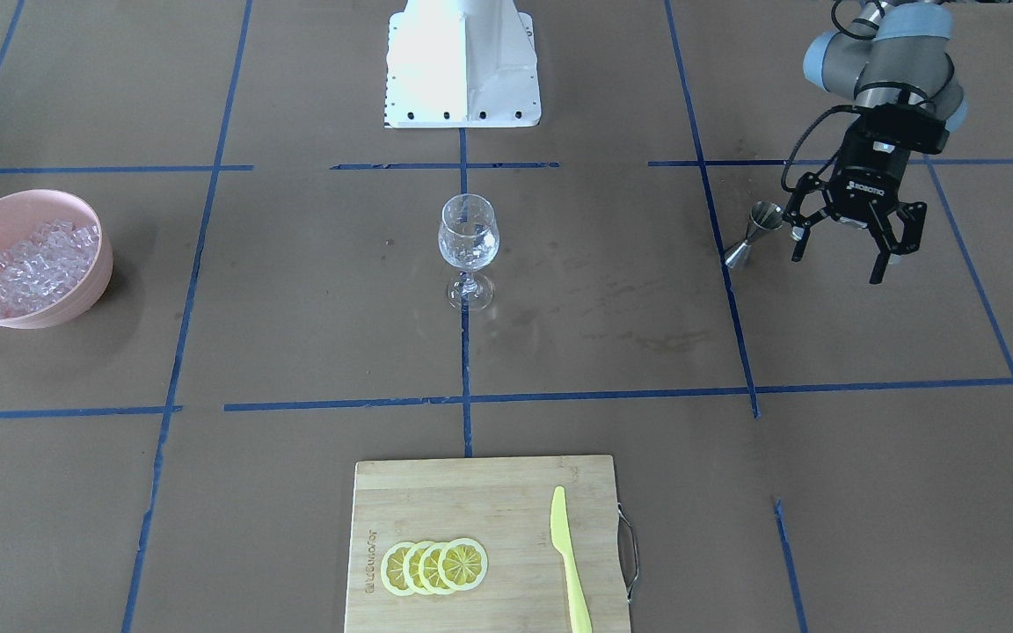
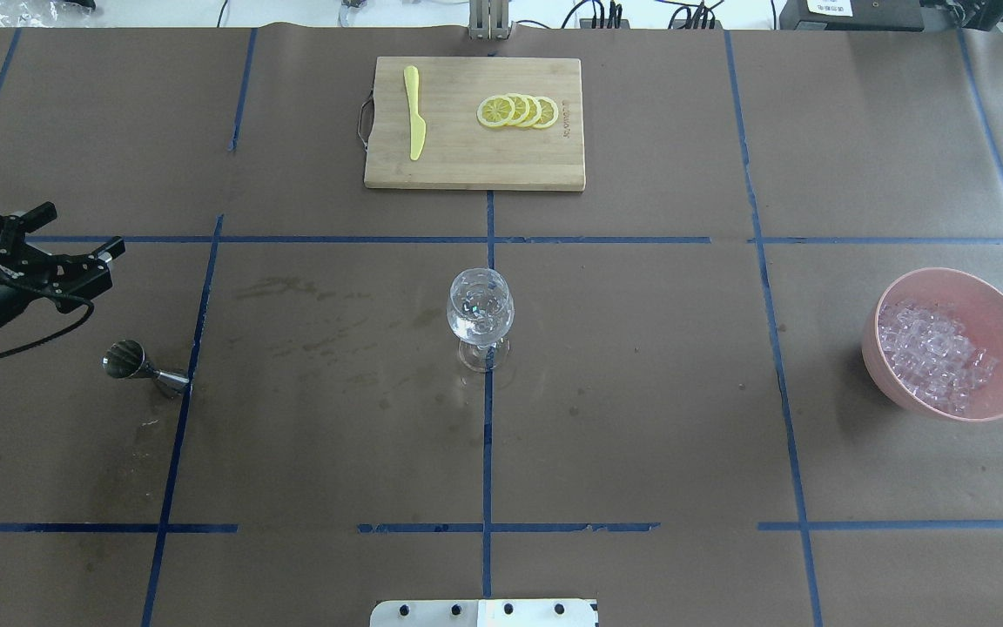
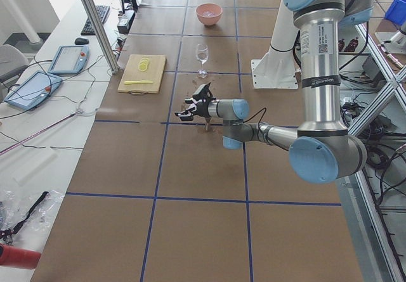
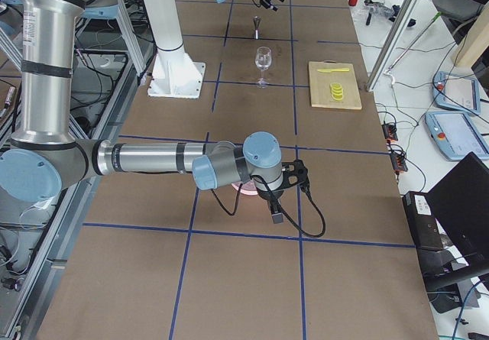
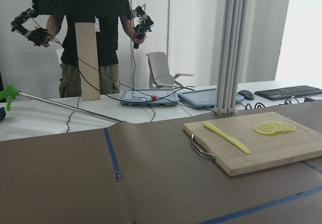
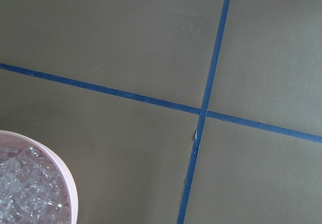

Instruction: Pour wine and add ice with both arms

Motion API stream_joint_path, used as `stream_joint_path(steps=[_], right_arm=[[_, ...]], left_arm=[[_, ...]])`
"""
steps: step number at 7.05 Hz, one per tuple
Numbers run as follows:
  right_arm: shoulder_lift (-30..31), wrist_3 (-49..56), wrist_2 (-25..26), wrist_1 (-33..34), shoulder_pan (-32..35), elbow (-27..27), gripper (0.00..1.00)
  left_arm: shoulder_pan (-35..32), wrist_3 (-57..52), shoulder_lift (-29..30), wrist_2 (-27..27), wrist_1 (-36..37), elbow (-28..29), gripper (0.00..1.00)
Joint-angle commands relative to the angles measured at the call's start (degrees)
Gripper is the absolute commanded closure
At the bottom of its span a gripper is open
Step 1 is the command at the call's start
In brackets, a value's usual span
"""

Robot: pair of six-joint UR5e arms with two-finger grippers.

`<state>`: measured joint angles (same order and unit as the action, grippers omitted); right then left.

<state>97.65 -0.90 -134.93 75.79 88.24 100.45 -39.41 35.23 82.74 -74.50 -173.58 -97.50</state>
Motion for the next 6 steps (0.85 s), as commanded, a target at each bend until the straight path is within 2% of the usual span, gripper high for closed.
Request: stream_joint_path(steps=[1,2,3,4,5,6], right_arm=[[-0.01,-0.68,-0.07,-0.03,0.0,0.27,0.0],[-0.01,-0.59,-0.07,-0.03,0.0,0.18,0.0],[-0.01,-0.68,-0.07,-0.03,0.0,0.27,0.0],[-0.01,-0.68,-0.15,-0.03,0.0,0.27,0.0],[-0.01,-0.59,-0.15,-0.03,0.0,0.1,0.0],[-0.01,-0.59,-0.15,-0.03,0.0,-0.08,0.0]], left_arm=[[-14.23,-1.04,0.93,-21.13,9.01,-0.58,0.0],[-21.6,-5.48,1.11,-28.86,14.79,-0.5,0.0],[-28.72,-15.01,3.63,-32.16,24.07,-1.02,0.0],[-34.45,-22.59,5.57,-33.06,33.73,-1.72,0.0],[-38.77,-30.41,5.94,-39.51,39.83,-1.73,0.0],[-45.34,-31.09,6.03,-50.28,47.38,-1.38,0.0]])
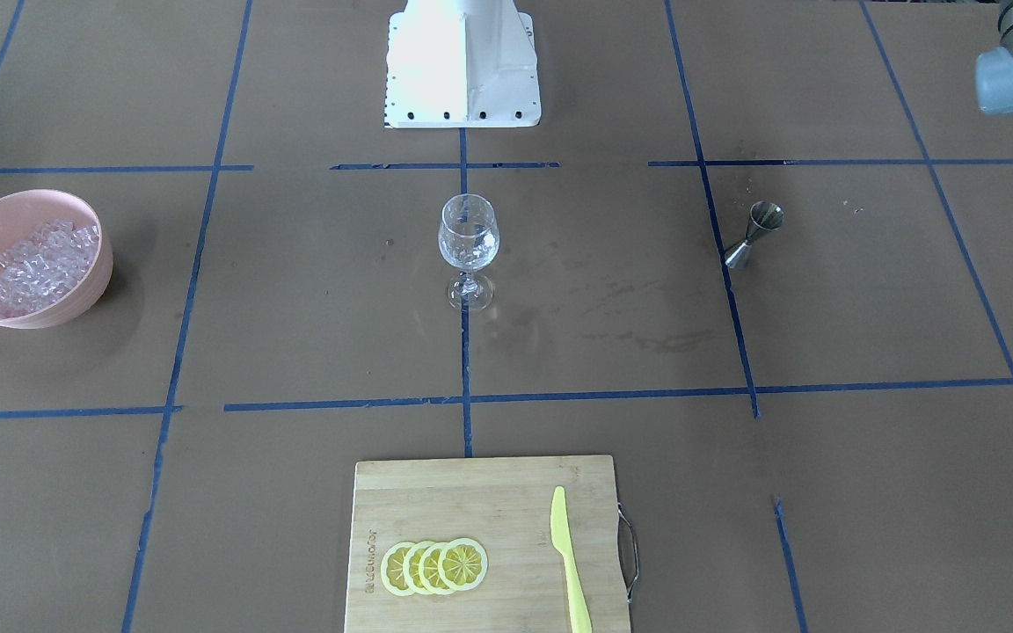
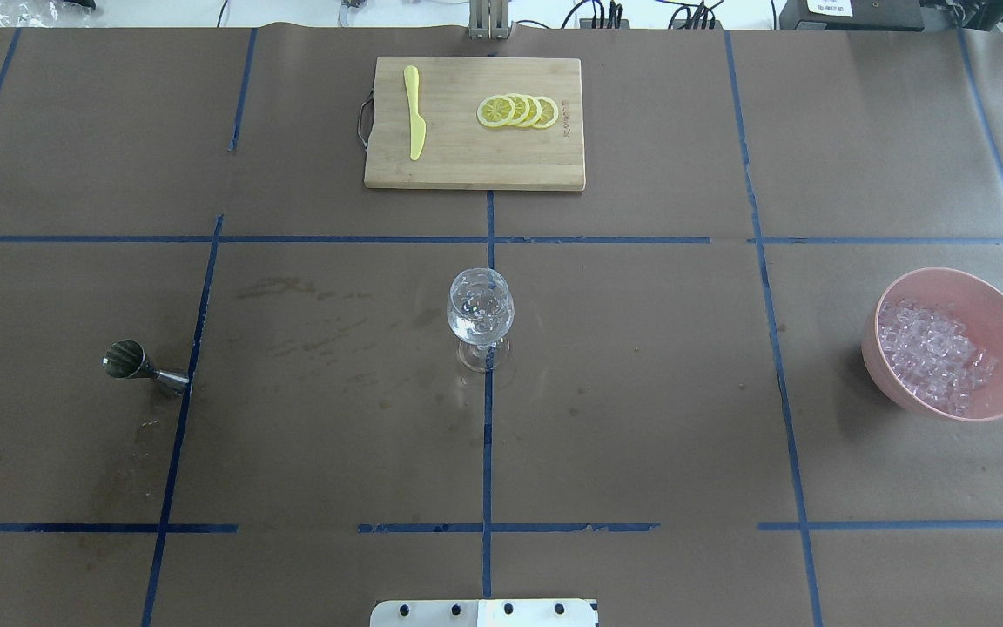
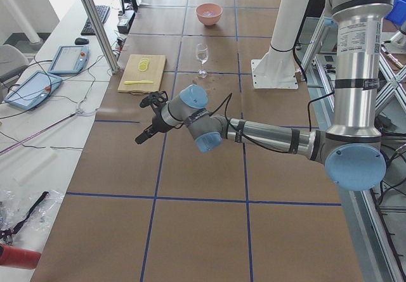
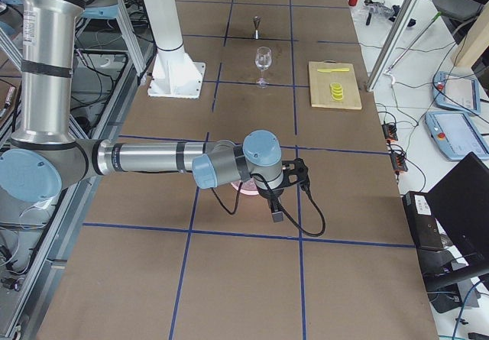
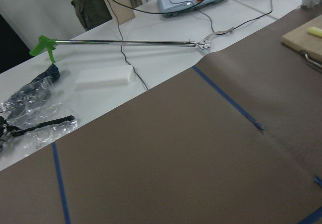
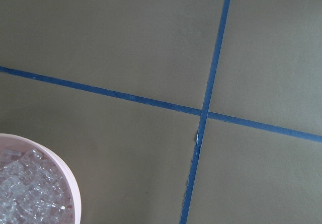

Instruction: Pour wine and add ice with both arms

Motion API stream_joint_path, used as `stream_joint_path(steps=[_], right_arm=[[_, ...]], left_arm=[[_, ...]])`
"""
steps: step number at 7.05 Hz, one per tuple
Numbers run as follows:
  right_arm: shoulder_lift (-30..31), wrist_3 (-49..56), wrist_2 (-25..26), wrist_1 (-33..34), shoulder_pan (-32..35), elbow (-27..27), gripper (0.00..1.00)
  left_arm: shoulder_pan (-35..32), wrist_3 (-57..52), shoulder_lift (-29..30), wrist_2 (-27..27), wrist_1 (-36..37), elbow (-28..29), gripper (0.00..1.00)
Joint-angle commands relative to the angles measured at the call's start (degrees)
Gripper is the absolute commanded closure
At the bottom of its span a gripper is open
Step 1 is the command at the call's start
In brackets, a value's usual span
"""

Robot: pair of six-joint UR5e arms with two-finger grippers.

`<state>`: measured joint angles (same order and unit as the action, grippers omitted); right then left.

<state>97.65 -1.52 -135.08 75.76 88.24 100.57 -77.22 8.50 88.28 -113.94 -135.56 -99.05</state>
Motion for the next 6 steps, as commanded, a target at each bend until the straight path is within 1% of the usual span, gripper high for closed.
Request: stream_joint_path(steps=[1,2,3,4,5,6], right_arm=[[0.09,0.03,-0.1,0.0,0.0,-0.2,0.0],[0.0,0.03,-0.1,0.0,0.0,-0.2,0.0],[0.09,0.03,-0.1,0.0,0.0,-0.2,0.0],[0.09,0.03,-0.1,0.0,0.0,-0.11,0.0],[0.09,-0.06,-0.1,0.0,0.0,-0.2,0.0],[0.09,-0.06,-0.1,0.0,0.0,-0.2,0.0]], left_arm=[[-10.29,-4.89,1.19,-16.52,16.57,-0.27,0.0],[-11.8,-4.89,-0.46,-16.4,17.77,0.51,0.0],[-12.07,-4.37,-3.43,-15.88,19.0,2.35,0.0],[-12.42,-4.45,-2.94,-15.96,28.85,3.41,0.0],[-12.43,-4.97,-1.54,-15.79,38.6,3.07,0.0],[-13.04,-5.07,-1.18,-15.96,42.88,2.63,0.0]])
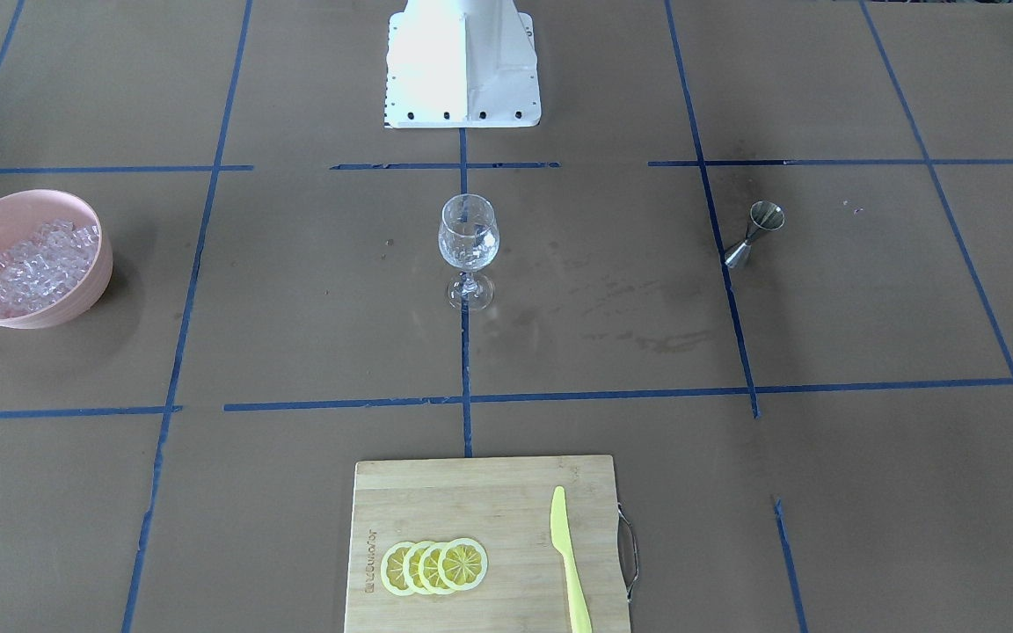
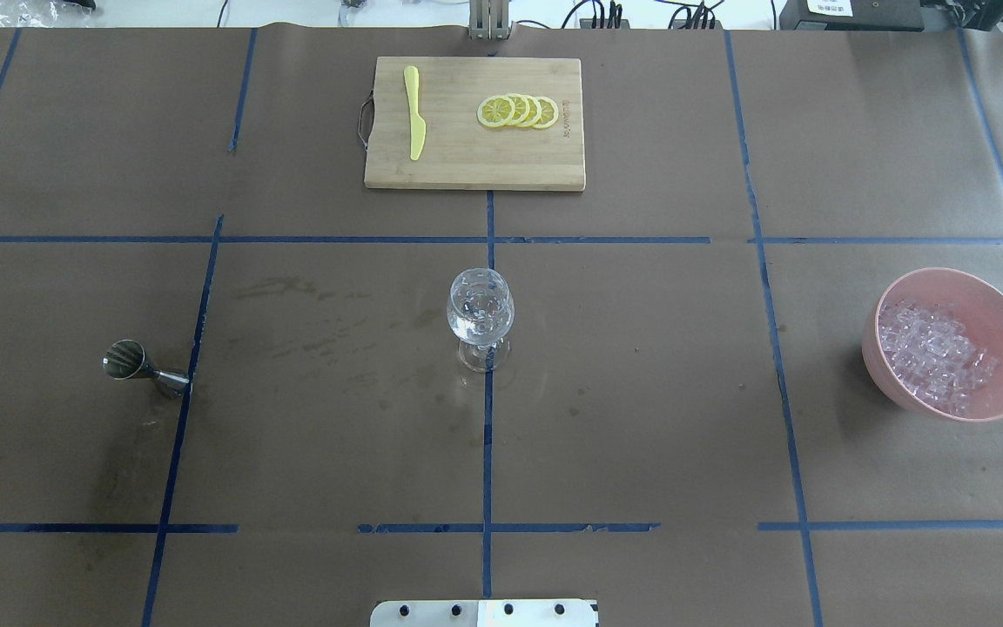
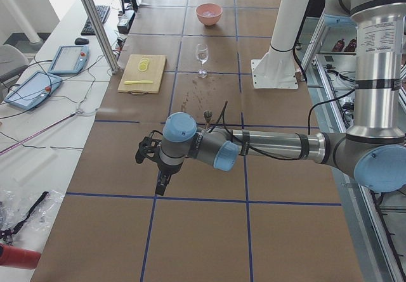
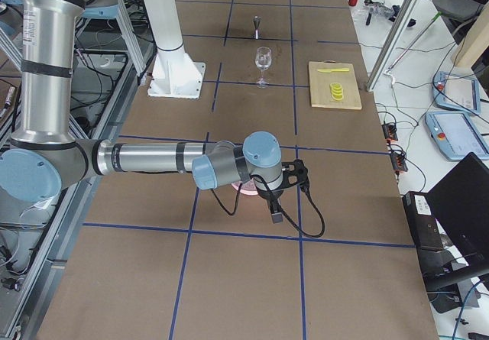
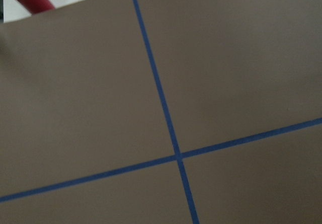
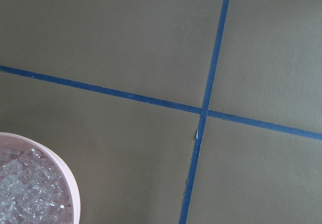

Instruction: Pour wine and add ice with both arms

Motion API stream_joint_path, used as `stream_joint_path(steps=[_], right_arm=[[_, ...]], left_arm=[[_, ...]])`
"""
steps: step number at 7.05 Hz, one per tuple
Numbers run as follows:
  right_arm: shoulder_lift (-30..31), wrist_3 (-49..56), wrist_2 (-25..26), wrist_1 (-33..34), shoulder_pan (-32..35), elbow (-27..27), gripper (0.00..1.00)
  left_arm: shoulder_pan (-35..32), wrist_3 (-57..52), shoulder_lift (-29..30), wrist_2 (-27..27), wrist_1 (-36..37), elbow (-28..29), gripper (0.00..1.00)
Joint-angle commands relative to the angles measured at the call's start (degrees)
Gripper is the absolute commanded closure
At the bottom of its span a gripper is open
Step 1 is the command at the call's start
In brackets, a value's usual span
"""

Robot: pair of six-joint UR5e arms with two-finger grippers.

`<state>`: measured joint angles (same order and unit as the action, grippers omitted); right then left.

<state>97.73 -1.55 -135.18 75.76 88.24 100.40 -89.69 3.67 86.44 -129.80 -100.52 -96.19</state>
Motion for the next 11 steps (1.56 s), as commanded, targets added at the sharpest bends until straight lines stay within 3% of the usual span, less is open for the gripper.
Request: stream_joint_path(steps=[1,3,4,6,7,8,9,10,11], right_arm=[[0.01,-0.12,-0.09,0.0,0.0,0.15,0.0],[0.0,-3.69,-0.52,-0.17,-0.96,2.94,0.0],[0.27,-8.42,-0.53,-0.17,-3.58,6.53,0.0],[0.71,-12.4,-0.27,-0.26,-9.03,8.58,0.0],[1.4,-17.21,0.0,-4.79,-11.05,9.02,0.0],[4.37,-28.74,2.61,-16.93,-15.25,8.94,0.0],[6.14,-36.78,6.03,-23.84,-20.77,8.85,0.0],[6.42,-39.99,9.72,-25.56,-25.09,8.94,0.0],[7.55,-40.46,13.32,-26.36,-28.53,8.94,0.07]], left_arm=[[-0.66,-0.24,-0.21,-0.1,8.75,-0.58,0.0],[-1.8,-0.24,-2.83,0.07,8.59,-5.73,0.0],[-1.8,-0.06,-3.29,-0.01,8.85,-6.63,0.0],[-1.45,0.37,-4.18,-0.45,8.5,-6.47,0.0],[-1.45,0.38,-4.17,-0.28,8.41,-6.82,0.0],[-1.45,0.29,-4.17,-0.36,8.41,-6.99,0.0],[-1.45,0.38,-4.09,-0.45,8.24,-7.0,0.0],[-1.36,0.38,-3.91,-0.45,8.23,-7.0,0.0],[-1.36,0.29,-3.91,-0.45,8.23,-7.0,0.0]])
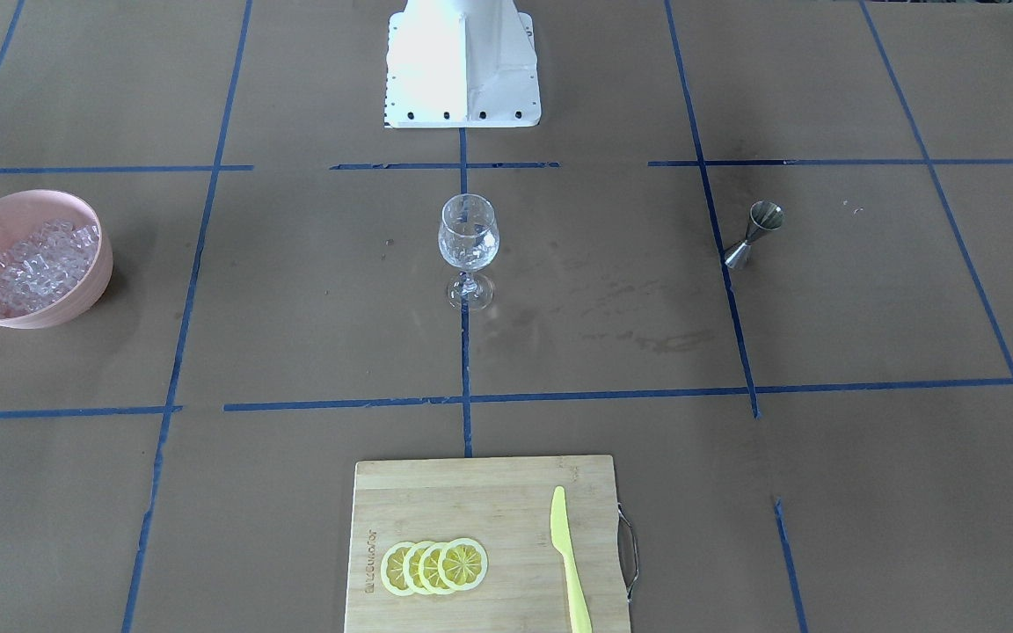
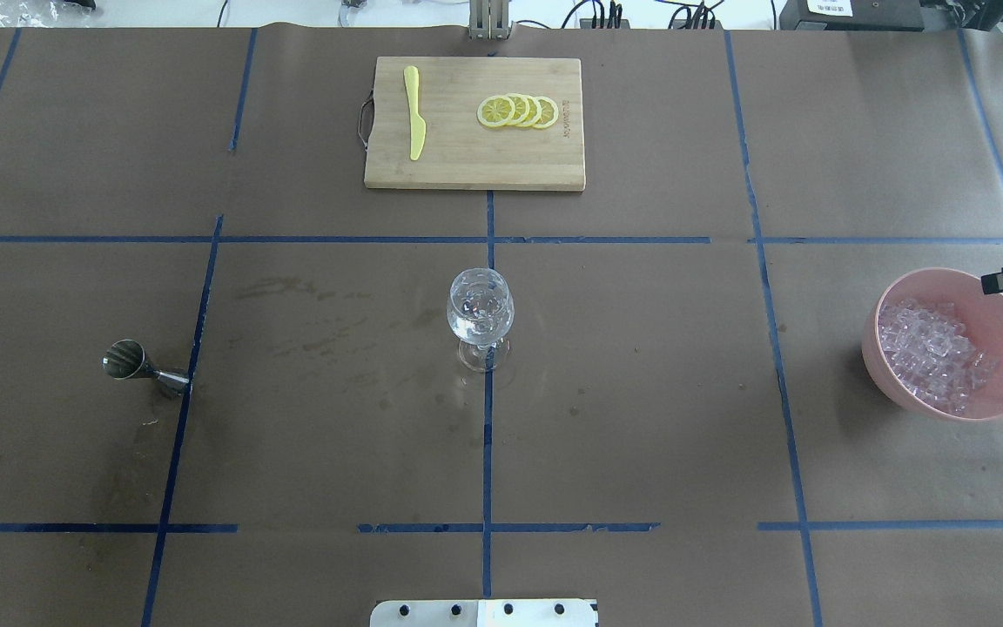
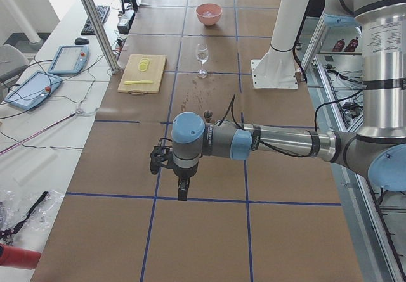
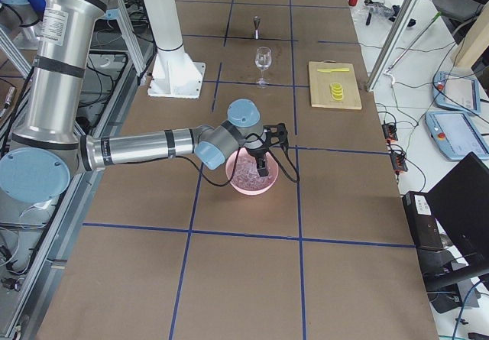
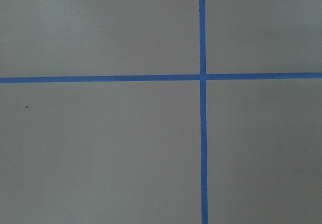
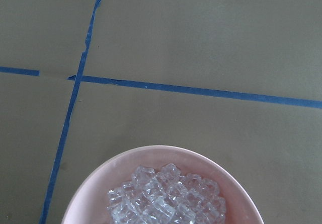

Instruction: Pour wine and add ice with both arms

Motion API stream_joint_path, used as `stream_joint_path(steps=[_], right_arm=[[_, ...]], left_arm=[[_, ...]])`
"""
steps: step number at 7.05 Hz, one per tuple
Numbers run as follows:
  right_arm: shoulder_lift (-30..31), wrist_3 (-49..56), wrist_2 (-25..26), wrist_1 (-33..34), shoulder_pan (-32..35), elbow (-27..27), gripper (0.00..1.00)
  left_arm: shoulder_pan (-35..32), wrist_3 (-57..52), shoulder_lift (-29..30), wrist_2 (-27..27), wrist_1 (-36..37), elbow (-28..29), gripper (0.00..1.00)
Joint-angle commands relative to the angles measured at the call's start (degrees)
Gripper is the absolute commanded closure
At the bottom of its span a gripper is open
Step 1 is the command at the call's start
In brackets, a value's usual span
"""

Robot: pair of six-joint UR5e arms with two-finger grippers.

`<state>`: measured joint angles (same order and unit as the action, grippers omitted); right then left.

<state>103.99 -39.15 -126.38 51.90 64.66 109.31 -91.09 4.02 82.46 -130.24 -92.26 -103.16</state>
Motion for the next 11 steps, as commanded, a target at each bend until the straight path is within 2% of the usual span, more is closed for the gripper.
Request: stream_joint_path(steps=[1,3,4,6,8,9,11], right_arm=[[1.92,-3.73,6.48,-3.64,-6.98,0.03,0.09],[2.01,-6.2,9.73,-3.74,-11.12,-0.06,0.27],[2.1,-6.2,10.1,-3.74,-12.18,-0.06,0.33],[2.27,-6.11,13.43,-3.56,-14.82,-0.67,0.36],[2.19,-6.11,13.71,-3.56,-15.18,-1.55,0.41],[2.19,-6.11,14.14,-3.56,-15.27,-1.73,0.51],[1.57,-5.94,14.15,-3.38,-15.27,-1.9,1.0]], left_arm=[[0.03,-0.06,0.07,-0.01,-0.11,-0.02,0.0],[0.03,-0.06,0.25,-0.01,-0.11,-0.02,0.0],[0.03,-0.06,0.25,-0.01,-0.11,-0.02,0.0],[0.03,-0.15,0.25,-0.01,-0.11,0.07,0.0],[0.03,-0.24,0.25,0.08,-0.11,0.15,0.0],[0.03,-0.24,0.25,0.16,-0.11,0.16,0.0],[-0.05,-0.24,0.16,0.16,-0.11,0.24,0.0]])
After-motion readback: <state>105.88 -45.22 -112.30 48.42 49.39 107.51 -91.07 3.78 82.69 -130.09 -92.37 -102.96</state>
